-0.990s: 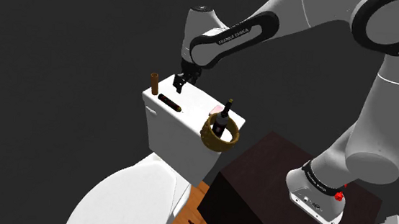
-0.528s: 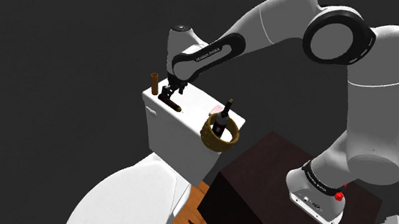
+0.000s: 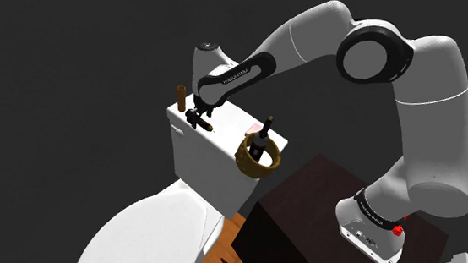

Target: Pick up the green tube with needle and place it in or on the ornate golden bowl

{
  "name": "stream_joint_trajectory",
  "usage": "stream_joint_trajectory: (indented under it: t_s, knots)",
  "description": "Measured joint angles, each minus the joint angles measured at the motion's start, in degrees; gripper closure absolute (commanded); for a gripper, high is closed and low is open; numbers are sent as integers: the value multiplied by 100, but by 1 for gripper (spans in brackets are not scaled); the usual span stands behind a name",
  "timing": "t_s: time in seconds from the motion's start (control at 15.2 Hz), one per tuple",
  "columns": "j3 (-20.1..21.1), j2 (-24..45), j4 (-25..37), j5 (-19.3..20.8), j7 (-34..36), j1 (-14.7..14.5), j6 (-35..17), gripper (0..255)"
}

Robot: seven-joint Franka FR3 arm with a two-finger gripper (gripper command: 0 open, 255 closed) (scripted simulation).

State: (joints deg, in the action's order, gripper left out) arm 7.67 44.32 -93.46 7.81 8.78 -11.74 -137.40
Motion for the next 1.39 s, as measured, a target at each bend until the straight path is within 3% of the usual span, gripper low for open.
stream_joint_trajectory:
  t_s: [0.46,0.53,1.39]
  knots:
    - [-10,74,4,10,1,-3,-69,0]
    - [-10,74,4,10,1,-3,-69,255]
    - [4,-34,-24,-3,-7,8,11,255]
